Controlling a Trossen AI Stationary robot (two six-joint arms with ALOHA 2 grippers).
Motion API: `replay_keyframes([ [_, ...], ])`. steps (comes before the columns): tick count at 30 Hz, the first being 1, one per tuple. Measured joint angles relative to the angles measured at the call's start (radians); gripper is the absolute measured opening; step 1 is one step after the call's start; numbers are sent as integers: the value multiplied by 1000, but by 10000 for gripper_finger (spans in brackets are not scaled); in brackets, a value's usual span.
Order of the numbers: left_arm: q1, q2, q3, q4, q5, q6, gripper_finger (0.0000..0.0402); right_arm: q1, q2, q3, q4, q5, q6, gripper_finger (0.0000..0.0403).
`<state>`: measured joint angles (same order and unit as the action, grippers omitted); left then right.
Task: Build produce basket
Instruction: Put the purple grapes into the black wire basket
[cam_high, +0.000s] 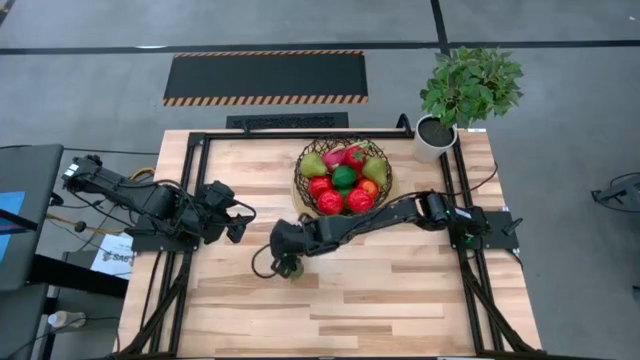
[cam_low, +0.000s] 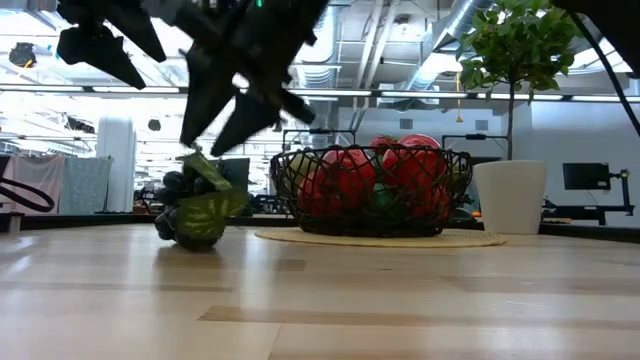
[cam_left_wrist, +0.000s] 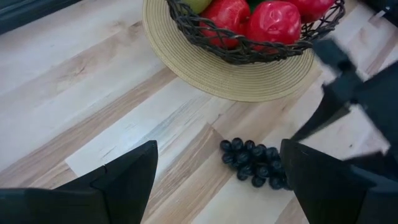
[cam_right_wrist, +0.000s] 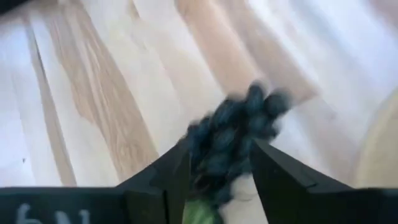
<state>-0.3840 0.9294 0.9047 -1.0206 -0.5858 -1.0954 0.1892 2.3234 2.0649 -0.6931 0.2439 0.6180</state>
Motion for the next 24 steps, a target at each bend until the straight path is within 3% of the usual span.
replay_keyframes([
  [9,0,0,0,0,-6,-10,324,-45,0,238,-227,23,-157,126],
  [13,-11,0,0,-1,-22,-17,324,-50,-2,283,-282,-5,-167,123],
  [19,-13,0,0,-2,-26,-25,324,-46,8,285,-325,-97,-61,203],
  [24,-14,0,0,-2,-39,-18,324,-11,41,266,-259,-91,-126,291],
])
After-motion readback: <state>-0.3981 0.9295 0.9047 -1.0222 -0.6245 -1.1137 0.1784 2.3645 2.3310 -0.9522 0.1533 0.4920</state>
